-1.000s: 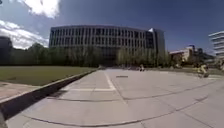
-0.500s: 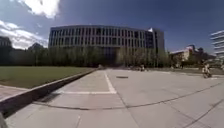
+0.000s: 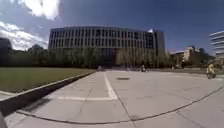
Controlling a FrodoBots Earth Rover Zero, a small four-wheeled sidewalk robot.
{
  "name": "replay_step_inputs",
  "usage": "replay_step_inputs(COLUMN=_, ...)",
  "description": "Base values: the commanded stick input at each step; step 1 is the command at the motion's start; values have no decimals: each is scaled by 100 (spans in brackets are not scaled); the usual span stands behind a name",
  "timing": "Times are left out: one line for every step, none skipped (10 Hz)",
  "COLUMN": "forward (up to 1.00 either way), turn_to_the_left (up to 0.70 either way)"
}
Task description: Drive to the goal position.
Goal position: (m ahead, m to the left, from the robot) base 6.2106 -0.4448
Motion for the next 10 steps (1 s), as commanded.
replay_step_inputs(forward=70, turn_to_the_left=-1)
replay_step_inputs(forward=70, turn_to_the_left=-1)
replay_step_inputs(forward=70, turn_to_the_left=-1)
replay_step_inputs(forward=70, turn_to_the_left=-1)
replay_step_inputs(forward=70, turn_to_the_left=-1)
replay_step_inputs(forward=70, turn_to_the_left=-1)
replay_step_inputs(forward=70, turn_to_the_left=-1)
replay_step_inputs(forward=70, turn_to_the_left=-1)
replay_step_inputs(forward=70, turn_to_the_left=-1)
replay_step_inputs(forward=70, turn_to_the_left=-1)
